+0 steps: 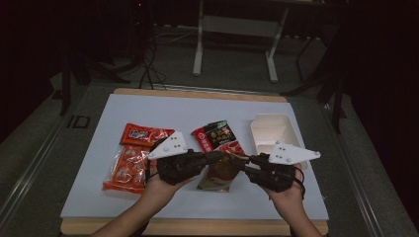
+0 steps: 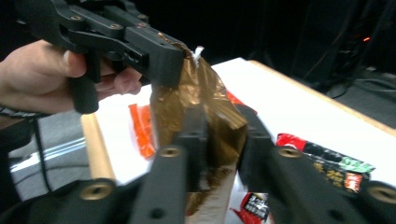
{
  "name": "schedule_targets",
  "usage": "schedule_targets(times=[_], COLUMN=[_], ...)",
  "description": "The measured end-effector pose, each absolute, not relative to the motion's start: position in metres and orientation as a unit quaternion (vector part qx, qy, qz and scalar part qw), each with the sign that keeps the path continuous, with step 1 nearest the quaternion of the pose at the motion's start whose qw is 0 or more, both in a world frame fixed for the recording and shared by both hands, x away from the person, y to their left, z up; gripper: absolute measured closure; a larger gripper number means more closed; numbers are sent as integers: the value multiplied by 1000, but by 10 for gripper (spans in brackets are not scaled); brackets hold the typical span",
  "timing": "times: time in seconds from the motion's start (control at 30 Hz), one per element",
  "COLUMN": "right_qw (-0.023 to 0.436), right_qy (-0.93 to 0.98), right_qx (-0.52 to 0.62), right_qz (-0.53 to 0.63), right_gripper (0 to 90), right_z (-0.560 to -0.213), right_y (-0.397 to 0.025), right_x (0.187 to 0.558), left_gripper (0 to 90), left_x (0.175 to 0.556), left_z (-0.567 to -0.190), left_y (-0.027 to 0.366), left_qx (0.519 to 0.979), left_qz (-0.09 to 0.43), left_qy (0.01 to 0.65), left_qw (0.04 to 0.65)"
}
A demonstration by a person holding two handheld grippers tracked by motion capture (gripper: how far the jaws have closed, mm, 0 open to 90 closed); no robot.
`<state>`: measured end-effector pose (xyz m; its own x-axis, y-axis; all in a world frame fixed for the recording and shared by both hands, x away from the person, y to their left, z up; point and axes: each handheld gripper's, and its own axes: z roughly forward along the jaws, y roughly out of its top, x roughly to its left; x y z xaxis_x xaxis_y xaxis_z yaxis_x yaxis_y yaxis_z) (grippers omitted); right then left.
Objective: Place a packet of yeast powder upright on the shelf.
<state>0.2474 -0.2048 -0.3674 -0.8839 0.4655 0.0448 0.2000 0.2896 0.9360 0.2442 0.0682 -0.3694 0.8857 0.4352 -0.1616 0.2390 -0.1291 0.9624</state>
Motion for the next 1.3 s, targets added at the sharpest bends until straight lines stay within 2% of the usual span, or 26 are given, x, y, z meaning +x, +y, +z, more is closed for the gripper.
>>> schedule_targets(times=[0.13, 0.2, 0.43, 0.5, 0.6, 0.77, 0.8, 0.83, 0.97, 1.2, 1.3], right_qw=[89, 78, 61, 57, 65, 66, 69, 73, 89, 100, 109], right_qy=[801, 804, 812, 813, 816, 811, 811, 809, 807, 797, 798], right_qx=[201, 198, 183, 179, 174, 173, 170, 166, 157, 149, 147], right_qz=[557, 555, 551, 550, 548, 555, 556, 559, 562, 576, 574], right_gripper=[879, 889, 891, 892, 892, 892, 892, 891, 891, 889, 888], right_z=[-369, -369, -367, -365, -359, -352, -350, -345, -336, -322, -319], right_y=[-206, -206, -206, -206, -208, -214, -216, -219, -225, -237, -240], right_x=[252, 253, 255, 255, 257, 261, 262, 264, 271, 287, 293], left_gripper=[900, 900, 869, 784, 572, 382, 382, 266, 32, 17, 17], left_x=[245, 248, 247, 247, 245, 246, 247, 247, 248, 249, 249], left_z=[-371, -371, -370, -369, -369, -371, -373, -374, -378, -395, -402], left_y=[69, 70, 75, 77, 81, 89, 92, 95, 99, 110, 114], left_qx=[751, 756, 764, 762, 760, 748, 741, 736, 742, 733, 737], left_qz=[78, 62, 59, 59, 72, 69, 72, 72, 80, 70, 84], left_qy=[226, 229, 203, 194, 195, 213, 224, 229, 233, 252, 255], left_qw=[615, 610, 610, 615, 615, 625, 629, 633, 623, 628, 621])
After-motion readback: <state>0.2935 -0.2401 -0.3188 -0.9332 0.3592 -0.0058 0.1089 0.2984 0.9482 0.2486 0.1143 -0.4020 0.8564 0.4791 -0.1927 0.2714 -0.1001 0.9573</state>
